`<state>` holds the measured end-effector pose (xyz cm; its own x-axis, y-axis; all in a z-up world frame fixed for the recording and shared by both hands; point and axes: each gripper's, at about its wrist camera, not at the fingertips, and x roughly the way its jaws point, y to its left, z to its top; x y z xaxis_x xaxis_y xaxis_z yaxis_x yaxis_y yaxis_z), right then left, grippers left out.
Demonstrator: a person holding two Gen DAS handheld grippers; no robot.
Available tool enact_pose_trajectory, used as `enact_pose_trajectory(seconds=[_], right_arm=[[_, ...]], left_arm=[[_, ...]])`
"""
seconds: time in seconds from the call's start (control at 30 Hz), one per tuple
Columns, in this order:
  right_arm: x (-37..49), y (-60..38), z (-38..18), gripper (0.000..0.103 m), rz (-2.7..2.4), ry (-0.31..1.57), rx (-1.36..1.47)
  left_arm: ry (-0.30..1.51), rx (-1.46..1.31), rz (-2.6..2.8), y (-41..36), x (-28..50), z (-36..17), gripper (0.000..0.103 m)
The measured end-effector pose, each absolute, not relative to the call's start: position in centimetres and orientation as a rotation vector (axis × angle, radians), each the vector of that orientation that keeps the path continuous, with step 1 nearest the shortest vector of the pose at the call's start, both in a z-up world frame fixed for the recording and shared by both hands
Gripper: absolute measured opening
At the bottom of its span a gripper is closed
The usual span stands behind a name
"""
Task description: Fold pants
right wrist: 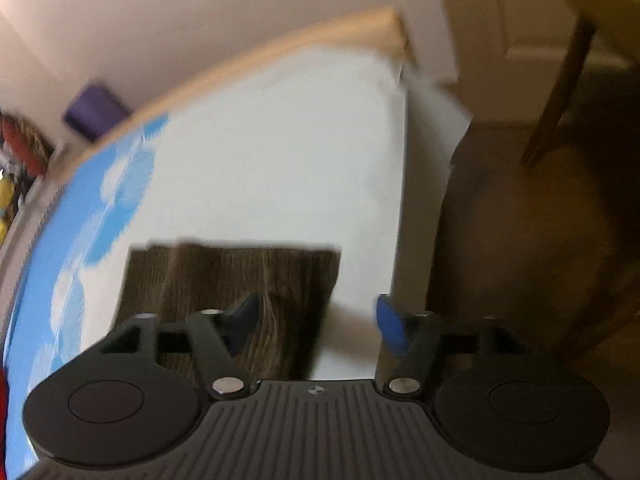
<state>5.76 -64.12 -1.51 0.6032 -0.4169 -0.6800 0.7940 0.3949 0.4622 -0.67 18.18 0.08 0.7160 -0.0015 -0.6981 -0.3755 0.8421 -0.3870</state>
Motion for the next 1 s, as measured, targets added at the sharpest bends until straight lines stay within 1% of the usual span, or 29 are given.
enact_pose_trajectory(seconds=[0.1, 0.2, 0.27, 0.3, 0.33, 0.4, 0.47, 0.6, 0.7, 0.87, 0.97, 1.0], right_arm=[[4.6, -60.7, 0.3, 0.069, -0.548, 0.501, 0.884], [4.1, -55.2, 0.6, 0.066, -0.186, 0.604, 0.902], [4.2, -51.1, -0.1, 0.063, -0.011, 0.698, 0.894], [4.4, -49.6, -0.5, 0.059, 0.041, 0.748, 0.881], [4.7, -48.1, -1.3, 0.051, 0.079, 0.811, 0.869], [5.0, -46.3, -2.7, 0.046, 0.109, 0.914, 0.874], [4.9, -45.4, -3.6, 0.044, 0.098, 0.969, 0.883], [4.8, -45.3, -3.8, 0.044, 0.052, 0.975, 0.896], [5.0, -45.7, -4.6, 0.044, 0.002, 1.012, 0.942], [5.8, -45.4, -5.1, 0.044, -0.055, 1.024, 0.927], [6.5, -45.5, -5.3, 0.042, -0.078, 1.032, 0.943], [6.5, -45.3, -5.2, 0.039, -0.081, 1.034, 0.934]], left_arm=[[0.678, -0.475, 0.188, 16.5, -1.6, 1.7, 0.08], [0.67, -0.501, 0.089, 14.4, -1.7, 2.2, 0.08], [0.711, -0.526, -0.018, 12.3, -1.1, 1.7, 0.08], [0.743, -0.532, -0.084, 10.9, -0.6, 1.1, 0.08], [0.772, -0.527, -0.118, 9.8, -0.1, 0.7, 0.08], [0.825, -0.511, -0.168, 7.5, 0.6, -0.3, 0.08], [0.867, -0.497, -0.212, 5.8, 1.2, -1.4, 0.08], [0.926, -0.512, -0.254, 4.5, 2.4, -3.2, 0.08], [0.943, -0.545, -0.26, 4.8, 3.0, -4.0, 0.08], [0.944, -0.612, -0.245, 5.6, 3.8, -5.0, 0.08], [0.949, -0.614, -0.241, 5.6, 4.2, -5.2, 0.08], [0.948, -0.607, -0.247, 5.4, 4.3, -5.2, 0.081]])
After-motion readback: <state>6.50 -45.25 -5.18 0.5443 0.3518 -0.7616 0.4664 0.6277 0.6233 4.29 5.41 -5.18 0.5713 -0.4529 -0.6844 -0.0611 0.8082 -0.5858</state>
